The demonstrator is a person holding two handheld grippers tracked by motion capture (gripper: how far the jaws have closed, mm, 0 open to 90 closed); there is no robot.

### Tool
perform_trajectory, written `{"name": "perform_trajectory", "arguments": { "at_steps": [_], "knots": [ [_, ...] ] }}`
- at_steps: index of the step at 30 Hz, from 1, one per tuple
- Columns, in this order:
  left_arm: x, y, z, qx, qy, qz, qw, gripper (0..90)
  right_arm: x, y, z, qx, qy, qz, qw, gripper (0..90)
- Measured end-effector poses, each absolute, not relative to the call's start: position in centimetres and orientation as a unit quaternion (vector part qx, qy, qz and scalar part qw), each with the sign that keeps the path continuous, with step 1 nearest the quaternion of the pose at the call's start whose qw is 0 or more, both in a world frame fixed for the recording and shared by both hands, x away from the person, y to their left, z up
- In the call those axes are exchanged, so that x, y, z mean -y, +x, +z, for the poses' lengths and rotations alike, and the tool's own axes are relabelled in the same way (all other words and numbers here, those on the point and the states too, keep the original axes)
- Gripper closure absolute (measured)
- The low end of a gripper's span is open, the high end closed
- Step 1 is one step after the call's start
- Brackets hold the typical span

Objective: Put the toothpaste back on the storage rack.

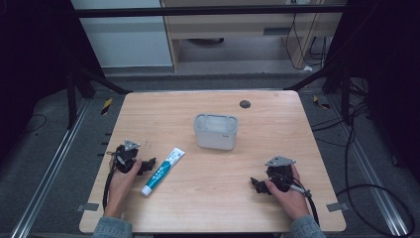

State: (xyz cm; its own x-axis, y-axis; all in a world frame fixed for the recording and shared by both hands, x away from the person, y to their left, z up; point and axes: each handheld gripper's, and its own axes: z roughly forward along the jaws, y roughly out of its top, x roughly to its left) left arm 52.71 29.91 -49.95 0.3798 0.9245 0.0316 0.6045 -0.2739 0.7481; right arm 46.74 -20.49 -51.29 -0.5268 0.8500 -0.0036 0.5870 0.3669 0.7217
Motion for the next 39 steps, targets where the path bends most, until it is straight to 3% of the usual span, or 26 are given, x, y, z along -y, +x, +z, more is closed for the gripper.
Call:
{"name": "perform_trajectory", "arguments": {
  "at_steps": [8, 16, 22, 39],
  "knots": [
    [-30.3, 51.2, -47.1, -0.497, 0.739, 0.271, 0.366, 5.9, 20.6, 46.7, -51.3, -0.806, 0.444, 0.342, 0.193, 0.4],
    [-30.0, 50.6, -45.8, -0.5, 0.761, 0.249, 0.33, 5.9, 20.5, 46.7, -51.3, -0.805, 0.444, 0.342, 0.192, 0.4],
    [-29.9, 50.1, -44.5, -0.49, 0.755, 0.233, 0.368, 6.2, 20.5, 46.7, -51.3, -0.805, 0.445, 0.342, 0.193, 0.5],
    [-26.9, 49.4, -43.1, -0.458, 0.792, 0.225, 0.336, 10.8, 20.5, 46.7, -51.3, -0.805, 0.445, 0.342, 0.192, 0.5]
  ]
}}
